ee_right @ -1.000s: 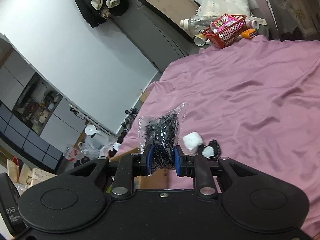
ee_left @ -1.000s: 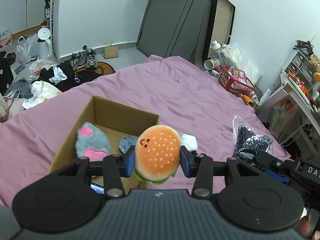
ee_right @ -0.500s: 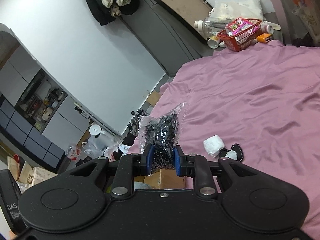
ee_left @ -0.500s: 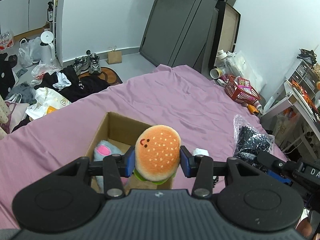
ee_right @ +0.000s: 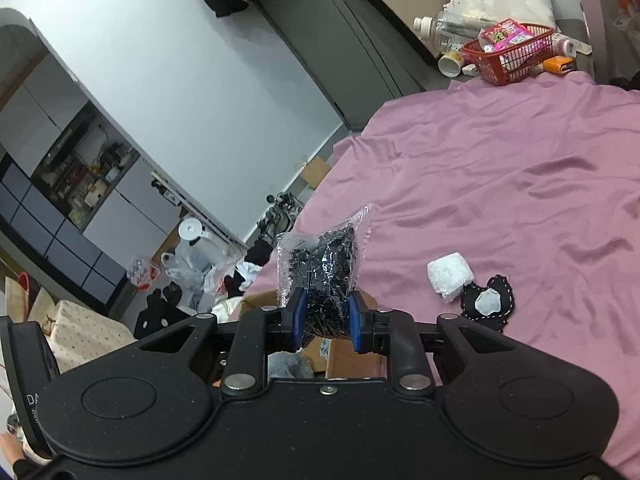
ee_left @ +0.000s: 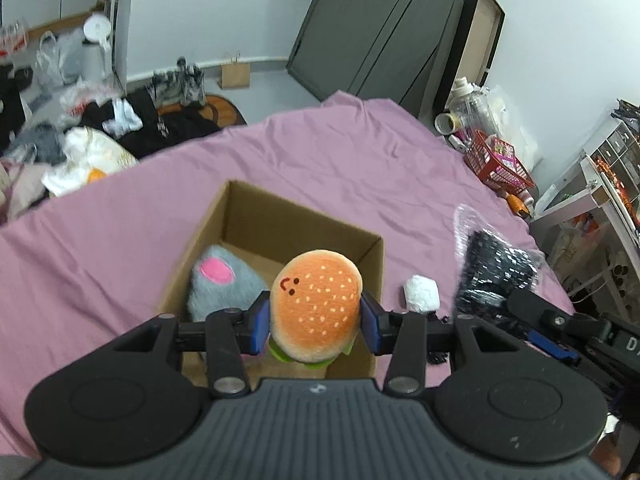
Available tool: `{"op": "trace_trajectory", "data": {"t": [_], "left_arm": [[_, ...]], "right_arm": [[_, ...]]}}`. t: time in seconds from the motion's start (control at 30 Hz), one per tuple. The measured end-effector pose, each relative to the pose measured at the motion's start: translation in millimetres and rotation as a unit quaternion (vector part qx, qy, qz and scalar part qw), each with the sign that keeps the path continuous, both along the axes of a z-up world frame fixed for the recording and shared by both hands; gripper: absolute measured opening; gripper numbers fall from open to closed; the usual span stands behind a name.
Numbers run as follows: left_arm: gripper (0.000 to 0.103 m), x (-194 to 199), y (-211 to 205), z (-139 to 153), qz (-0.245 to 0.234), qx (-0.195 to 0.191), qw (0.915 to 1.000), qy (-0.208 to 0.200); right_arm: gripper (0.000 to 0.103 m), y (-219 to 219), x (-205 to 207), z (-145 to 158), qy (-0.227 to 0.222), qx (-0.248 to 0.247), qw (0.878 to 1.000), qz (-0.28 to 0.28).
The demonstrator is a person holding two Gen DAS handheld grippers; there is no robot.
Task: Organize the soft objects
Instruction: 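Open the left tool to drop the burger plush while the right tool releases the bag into the box, then move both tools from the box down to the white item and black frame item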
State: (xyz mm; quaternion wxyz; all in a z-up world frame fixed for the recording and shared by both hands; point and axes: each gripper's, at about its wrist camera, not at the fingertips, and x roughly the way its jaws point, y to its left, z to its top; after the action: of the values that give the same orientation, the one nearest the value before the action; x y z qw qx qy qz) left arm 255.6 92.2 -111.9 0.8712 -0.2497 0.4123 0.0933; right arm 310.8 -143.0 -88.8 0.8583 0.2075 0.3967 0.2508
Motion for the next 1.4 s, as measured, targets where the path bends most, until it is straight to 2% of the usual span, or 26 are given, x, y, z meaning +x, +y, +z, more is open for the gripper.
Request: {"op": "trace_trajectory", "data": {"t": [0.2,0.33,0.63,0.73,0.8,0.93,1.03,1.1,1.3,1.4], "left_arm": [[0.047,0,0,-16,-0.003,-0.013,0.9996,0.024],[0.054,-2,6,-21,-0.011,-0.032,0.9991,0.027],[0.055,-10,28,-12,0.014,-0.017,0.9994,0.027],[0.055,-11,34,-8,0.019,-0.012,0.9994,0.025],[0.055,-12,36,-5,0.022,-0.011,0.9994,0.023],[0.055,-14,36,0,0.022,-0.006,0.9995,0.022],[0.059,-15,33,5,0.02,0.003,0.9996,0.019],[0.061,-15,29,8,0.021,0.007,0.9996,0.018],[0.064,-11,19,17,0.018,0.008,0.9996,0.018],[0.069,-7,10,22,0.014,0.012,0.9997,0.016]], "right_arm": [[0.022,16,2,-5,0.009,-0.014,1.0,0.016],[0.022,27,2,-6,0.01,-0.015,0.999,0.028],[0.023,50,-3,-11,0.015,-0.028,0.998,0.059],[0.028,56,-5,-10,0.017,-0.029,0.997,0.073],[0.041,56,-7,-8,0.021,-0.023,0.997,0.074],[0.049,51,-9,-4,0.02,-0.031,0.997,0.063],[0.065,40,-9,0,0.024,-0.039,0.998,0.043],[0.079,32,-10,3,0.02,-0.045,0.998,0.035],[0.089,5,-10,11,0.026,-0.056,0.998,0.029],[0.091,-5,-6,14,0.028,-0.061,0.998,0.022]]}}
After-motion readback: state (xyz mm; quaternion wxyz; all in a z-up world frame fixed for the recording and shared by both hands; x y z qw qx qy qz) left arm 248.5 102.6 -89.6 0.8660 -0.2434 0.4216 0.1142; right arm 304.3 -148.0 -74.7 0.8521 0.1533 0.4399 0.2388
